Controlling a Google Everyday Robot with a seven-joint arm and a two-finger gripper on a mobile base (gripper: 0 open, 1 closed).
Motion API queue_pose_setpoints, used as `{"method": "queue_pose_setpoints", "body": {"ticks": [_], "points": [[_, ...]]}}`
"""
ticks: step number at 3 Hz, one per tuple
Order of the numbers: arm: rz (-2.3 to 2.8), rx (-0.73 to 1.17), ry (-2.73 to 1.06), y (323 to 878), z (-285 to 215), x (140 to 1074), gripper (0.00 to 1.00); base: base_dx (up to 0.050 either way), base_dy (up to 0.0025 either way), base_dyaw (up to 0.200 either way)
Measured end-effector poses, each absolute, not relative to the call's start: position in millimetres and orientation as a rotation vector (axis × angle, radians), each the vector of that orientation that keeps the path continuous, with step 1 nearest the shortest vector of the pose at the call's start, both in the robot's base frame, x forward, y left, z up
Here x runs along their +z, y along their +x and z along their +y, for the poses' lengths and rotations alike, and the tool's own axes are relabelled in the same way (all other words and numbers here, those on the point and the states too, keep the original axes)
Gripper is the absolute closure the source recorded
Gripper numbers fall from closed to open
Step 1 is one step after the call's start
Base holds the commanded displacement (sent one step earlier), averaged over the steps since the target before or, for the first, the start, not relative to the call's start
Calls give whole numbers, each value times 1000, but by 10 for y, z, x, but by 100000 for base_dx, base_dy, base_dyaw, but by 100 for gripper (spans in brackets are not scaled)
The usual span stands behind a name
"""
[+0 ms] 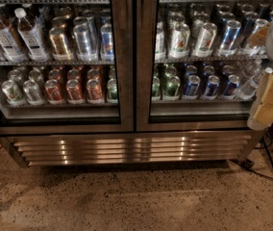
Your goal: Open left fridge door
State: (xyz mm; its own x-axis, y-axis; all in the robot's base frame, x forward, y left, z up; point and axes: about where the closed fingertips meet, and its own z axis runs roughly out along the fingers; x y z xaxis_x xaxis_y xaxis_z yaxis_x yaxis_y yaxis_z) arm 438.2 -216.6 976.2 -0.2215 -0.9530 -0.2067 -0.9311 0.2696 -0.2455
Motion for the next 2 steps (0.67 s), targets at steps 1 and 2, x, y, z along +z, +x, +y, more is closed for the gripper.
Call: {"method": "queue_pose_setpoints", "body": {"ticks": [1,2], "points": [[2232,-98,-1725,4382,-2166,9762,0,0,0,0],[2228,-89,-1745,4425,-2096,9751,0,0,0,0]]}}
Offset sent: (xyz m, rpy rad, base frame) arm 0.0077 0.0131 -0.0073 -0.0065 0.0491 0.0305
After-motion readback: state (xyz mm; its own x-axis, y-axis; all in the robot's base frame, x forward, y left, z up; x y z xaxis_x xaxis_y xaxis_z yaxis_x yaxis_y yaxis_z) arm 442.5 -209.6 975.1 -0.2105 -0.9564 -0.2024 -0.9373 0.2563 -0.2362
